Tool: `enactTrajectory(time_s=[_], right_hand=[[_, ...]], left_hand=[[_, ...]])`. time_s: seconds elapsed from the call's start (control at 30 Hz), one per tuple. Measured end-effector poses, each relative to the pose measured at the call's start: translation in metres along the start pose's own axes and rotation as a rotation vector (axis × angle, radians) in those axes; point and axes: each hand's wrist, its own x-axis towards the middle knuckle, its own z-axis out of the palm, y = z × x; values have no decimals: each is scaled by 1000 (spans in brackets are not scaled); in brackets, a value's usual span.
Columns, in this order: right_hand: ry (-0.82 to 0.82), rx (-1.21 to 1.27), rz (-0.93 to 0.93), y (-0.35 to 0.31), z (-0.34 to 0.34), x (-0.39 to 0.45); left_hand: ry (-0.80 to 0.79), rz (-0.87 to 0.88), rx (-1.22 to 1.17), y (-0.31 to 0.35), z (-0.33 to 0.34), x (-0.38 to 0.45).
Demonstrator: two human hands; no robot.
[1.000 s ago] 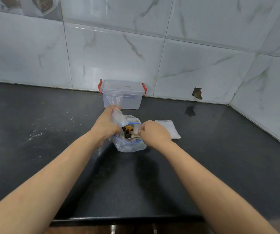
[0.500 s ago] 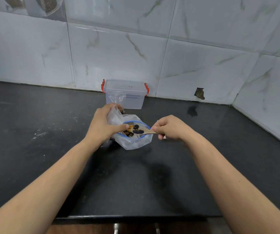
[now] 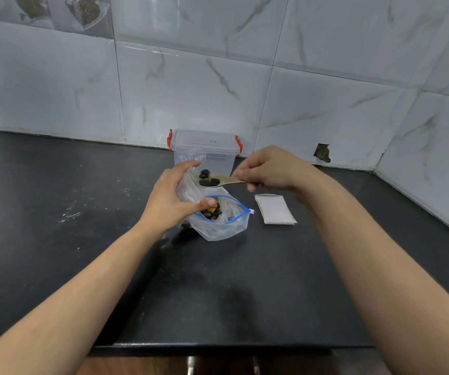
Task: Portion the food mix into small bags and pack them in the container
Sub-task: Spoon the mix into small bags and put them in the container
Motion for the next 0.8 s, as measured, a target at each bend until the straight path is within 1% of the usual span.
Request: enactTrajectory(time_s=[0.1,0.17,0.2,0.27,0.3,0.33,0.4,0.47,0.6,0.63,0.73,0.8], right_hand=[[36,-220,-39,-23,13,6],[153,-350,-61,-34,24,7],[242,-416,-92,-38,29,6],[406,-563,-215,-42,36,4],[439,-613,-280,-43,37,4],[434,-641,-326,-43,37,5],[361,-600,-352,-43,32,5],[297,-455,-324,-42,24,4],[315,-147,-313,-36,18,2],[335,-122,-329,-34,19,2],[422,-167,-372,-30,24,5],[388,-131,-361,-29,26,6]], left_hand=[[13,-8,17,2,2,0],[19,-21,29,1,4,1],[23,-28,30,1,5,1],[36,-45,33,-1,7,2],[43,-55,37,-1,8,3],[53,-65,39,-1,8,3],[75,-76,39,-3,9,5],[91,-85,39,-3,8,5],[121,-79,27,-1,7,5],[127,-75,25,1,7,5],[139,-127,5,5,8,5],[149,-182,-2,8,9,4]])
